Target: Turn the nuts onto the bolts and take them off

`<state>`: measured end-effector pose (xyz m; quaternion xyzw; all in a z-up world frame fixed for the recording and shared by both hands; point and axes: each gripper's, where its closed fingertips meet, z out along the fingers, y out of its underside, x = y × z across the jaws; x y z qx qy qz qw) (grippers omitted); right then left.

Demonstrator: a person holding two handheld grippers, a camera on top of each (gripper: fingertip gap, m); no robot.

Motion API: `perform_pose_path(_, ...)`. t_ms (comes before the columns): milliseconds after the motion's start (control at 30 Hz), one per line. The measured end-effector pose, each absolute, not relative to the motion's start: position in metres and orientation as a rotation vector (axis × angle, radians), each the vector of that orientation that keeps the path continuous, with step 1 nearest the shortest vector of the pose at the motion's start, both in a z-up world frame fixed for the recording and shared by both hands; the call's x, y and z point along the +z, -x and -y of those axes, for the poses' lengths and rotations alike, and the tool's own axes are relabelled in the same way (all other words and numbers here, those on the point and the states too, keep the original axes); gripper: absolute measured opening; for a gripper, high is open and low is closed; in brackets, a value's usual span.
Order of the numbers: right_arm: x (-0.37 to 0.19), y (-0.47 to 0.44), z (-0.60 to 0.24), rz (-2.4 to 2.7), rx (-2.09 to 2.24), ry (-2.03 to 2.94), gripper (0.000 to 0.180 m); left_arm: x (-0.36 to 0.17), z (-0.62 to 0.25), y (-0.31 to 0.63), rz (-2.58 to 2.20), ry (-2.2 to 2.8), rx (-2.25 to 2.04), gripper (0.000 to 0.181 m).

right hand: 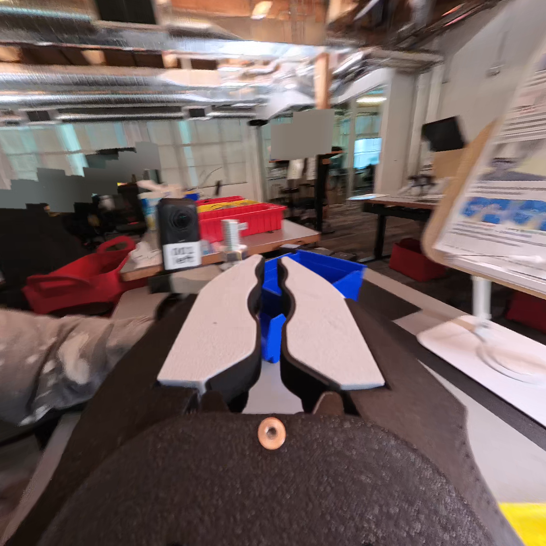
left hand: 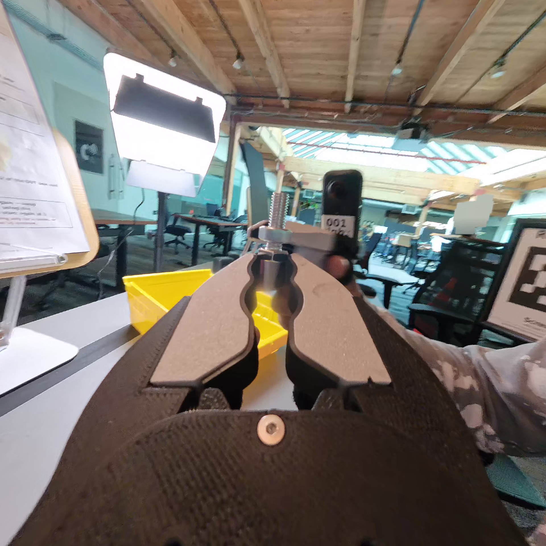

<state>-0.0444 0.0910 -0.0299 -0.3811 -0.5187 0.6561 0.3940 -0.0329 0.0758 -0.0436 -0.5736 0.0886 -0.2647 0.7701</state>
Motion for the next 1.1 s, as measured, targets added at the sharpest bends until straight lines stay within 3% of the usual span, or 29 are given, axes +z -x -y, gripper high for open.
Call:
perform_pose_path(67, -0.027, 0.041, -0.109, 1.249, 1.649, 0.988, 0.005, -0.039, -0.074, 0.034, -0.195, 1.239, -0.576, 0.017)
perform_pose_path(300, -0.028, 0.041, -0.073, 1.38, 1.715, 0.923, 0.031, -0.046, -0.078, 0.032, -0.192, 1.263, -0.568, 0.017)
perform_pose_path(400, -0.029, 0.044, -0.075, 1.361, 1.72, 0.934, 0.027, -0.044, -0.077, 0.031, -0.194, 1.256, -0.568, 0.017)
perform_pose_path(433, -0.027, 0.044, -0.087, 1.302, 1.719, 0.978, 0.006, -0.041, -0.074, 0.033, -0.196, 1.235, -0.58, 0.017)
perform_pose_path(500, -0.024, 0.041, -0.106, 1.217, 1.733, 1.005, 0.003, -0.037, -0.072, 0.035, -0.196, 1.227, -0.58, 0.018)
perform_pose_path(800, -0.029, 0.047, -0.072, 1.35, 1.709, 0.962, 0.034, -0.043, -0.076, 0.032, -0.195, 1.249, -0.569, 0.017)
perform_pose_path(833, -0.028, 0.047, -0.075, 1.34, 1.709, 0.965, 0.034, -0.043, -0.076, 0.033, -0.189, 1.252, -0.563, 0.017)
perform_pose_path(900, -0.025, 0.046, -0.094, 1.236, 1.707, 1.02, 0.007, -0.038, -0.073, 0.036, -0.187, 1.219, -0.593, 0.017)
perform_pose_path(933, -0.022, 0.043, -0.102, 1.194, 1.712, 1.021, 0.005, -0.037, -0.072, 0.038, -0.182, 1.222, -0.59, 0.017)
perform_pose_path(1100, -0.021, 0.041, -0.085, 1.278, 1.741, 0.975, 0.025, -0.039, -0.074, 0.036, -0.187, 1.231, -0.569, 0.017)
